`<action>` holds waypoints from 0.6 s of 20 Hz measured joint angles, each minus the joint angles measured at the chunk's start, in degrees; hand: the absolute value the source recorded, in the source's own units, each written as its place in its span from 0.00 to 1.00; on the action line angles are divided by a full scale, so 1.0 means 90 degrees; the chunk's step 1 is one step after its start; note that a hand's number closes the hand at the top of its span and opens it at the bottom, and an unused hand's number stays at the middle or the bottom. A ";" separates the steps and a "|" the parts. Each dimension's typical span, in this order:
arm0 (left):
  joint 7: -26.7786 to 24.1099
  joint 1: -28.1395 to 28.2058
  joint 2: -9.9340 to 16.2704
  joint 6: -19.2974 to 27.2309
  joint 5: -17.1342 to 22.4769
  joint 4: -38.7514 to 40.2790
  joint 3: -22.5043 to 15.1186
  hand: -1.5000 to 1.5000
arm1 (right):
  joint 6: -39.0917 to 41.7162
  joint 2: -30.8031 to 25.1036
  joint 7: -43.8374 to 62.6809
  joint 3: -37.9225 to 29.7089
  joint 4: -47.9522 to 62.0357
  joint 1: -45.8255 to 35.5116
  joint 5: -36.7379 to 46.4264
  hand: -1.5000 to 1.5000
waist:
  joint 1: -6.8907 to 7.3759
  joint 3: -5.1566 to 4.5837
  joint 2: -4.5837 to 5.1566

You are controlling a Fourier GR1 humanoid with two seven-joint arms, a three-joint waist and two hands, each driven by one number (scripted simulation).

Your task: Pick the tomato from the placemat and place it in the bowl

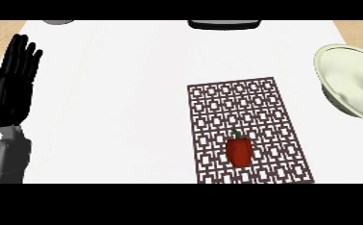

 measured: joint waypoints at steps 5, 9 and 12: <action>0.0016 -0.0147 -0.0052 0.0015 -0.0051 0.0039 -0.0100 0.50 | 0.0505 -0.0313 0.0086 0.0137 0.0322 -0.0372 -0.0453 1.00 | 0.0137 -0.0015 0.0012; -0.0002 -0.0246 -0.0061 0.0010 -0.0089 0.0122 -0.0146 0.50 | 0.0840 -0.0487 0.0398 0.0431 0.0324 -0.0726 -0.0713 1.00 | 0.0216 -0.0029 0.0017; -0.0011 -0.0313 -0.0105 0.0015 -0.0111 0.0189 -0.0194 0.50 | 0.0976 -0.0466 0.0656 0.0754 0.0205 -0.0994 -0.0835 1.00 | 0.0258 -0.0036 0.0023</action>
